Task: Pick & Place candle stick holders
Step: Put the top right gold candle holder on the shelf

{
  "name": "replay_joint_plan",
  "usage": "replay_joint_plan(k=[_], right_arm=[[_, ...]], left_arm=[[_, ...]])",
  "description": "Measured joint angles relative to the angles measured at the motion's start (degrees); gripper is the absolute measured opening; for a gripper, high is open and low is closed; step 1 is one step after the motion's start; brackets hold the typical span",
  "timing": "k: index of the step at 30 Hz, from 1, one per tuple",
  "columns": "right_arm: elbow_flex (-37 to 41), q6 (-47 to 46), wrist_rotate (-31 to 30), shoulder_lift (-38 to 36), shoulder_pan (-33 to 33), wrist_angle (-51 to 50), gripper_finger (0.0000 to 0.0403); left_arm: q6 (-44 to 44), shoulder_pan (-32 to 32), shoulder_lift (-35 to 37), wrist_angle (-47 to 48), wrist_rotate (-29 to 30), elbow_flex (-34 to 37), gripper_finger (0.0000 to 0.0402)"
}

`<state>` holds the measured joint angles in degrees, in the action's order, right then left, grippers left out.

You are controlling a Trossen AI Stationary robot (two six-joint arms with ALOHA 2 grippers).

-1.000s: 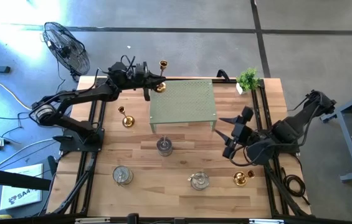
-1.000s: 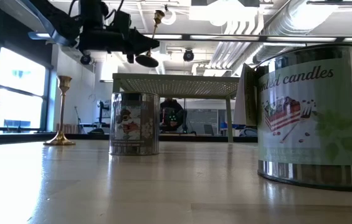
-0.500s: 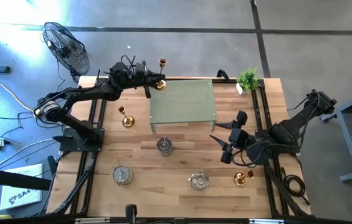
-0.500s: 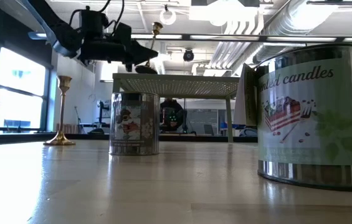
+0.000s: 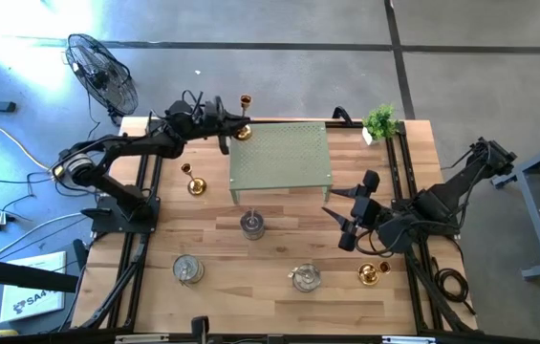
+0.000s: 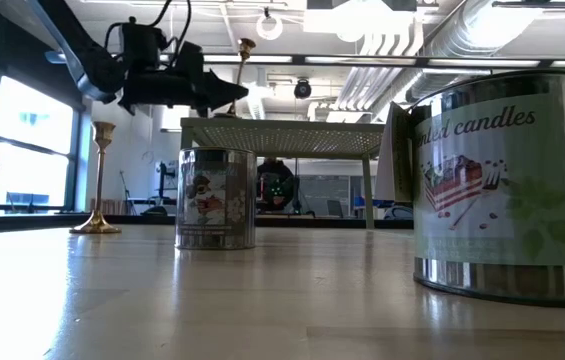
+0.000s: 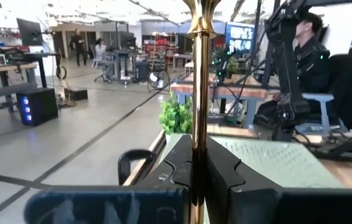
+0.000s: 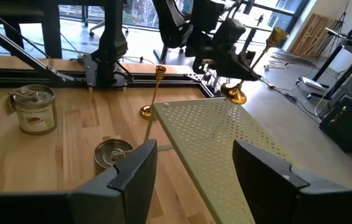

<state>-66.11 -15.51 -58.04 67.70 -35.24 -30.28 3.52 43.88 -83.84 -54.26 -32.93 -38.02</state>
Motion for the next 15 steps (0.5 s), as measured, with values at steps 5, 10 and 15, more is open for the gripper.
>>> replay_joint_plan(k=[5, 10, 15], right_arm=[[0.0, 0.04, -0.04, 0.0, 0.0, 0.15, 0.0204], [0.0, -0.05, 0.18, 0.0, 0.0, 0.15, 0.0204], [0.0, -0.7, 0.72, 0.02, 0.0, 0.14, 0.0204]], left_arm=[[0.82, 0.0, -3.68, -4.37, -1.14, 0.0, 0.0006], [1.68, 0.0, -6.53, -8.21, -1.1, 0.0, 0.0006], [1.38, 0.0, -7.88, -9.26, -0.89, 0.0, 0.0006]])
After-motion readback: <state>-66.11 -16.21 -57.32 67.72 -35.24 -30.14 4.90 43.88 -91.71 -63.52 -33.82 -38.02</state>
